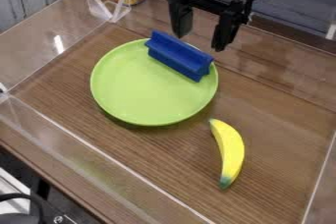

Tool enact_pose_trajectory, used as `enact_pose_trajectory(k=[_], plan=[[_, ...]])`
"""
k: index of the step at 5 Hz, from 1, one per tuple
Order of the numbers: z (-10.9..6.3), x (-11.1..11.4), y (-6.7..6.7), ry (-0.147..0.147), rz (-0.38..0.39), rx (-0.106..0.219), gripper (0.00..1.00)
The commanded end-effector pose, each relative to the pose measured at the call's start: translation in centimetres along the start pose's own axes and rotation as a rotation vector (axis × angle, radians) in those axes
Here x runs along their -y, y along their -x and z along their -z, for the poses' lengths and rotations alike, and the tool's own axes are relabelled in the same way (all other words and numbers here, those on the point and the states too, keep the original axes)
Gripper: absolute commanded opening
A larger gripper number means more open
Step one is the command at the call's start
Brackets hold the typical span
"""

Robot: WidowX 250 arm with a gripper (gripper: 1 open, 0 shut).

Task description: Put the banana in the green plate

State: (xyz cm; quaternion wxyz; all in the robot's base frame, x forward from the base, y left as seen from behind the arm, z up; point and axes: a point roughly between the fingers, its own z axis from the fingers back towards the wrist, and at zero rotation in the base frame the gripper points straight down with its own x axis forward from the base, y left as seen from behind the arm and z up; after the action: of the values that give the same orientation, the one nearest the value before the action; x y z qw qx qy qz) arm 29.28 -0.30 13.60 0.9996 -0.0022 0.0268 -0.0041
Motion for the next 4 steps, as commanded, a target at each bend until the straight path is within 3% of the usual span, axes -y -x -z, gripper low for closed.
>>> enact_pose_trajectory(k=[1,3,4], plan=[[0.6,0.7,0.6,0.002,-0.006,-0.01,1.0],[1.5,4.5,3.7,0.023,-0.045,0.023,1.0],[1.8,5.8,4.4,0.029,-0.055,0.035,1.0]])
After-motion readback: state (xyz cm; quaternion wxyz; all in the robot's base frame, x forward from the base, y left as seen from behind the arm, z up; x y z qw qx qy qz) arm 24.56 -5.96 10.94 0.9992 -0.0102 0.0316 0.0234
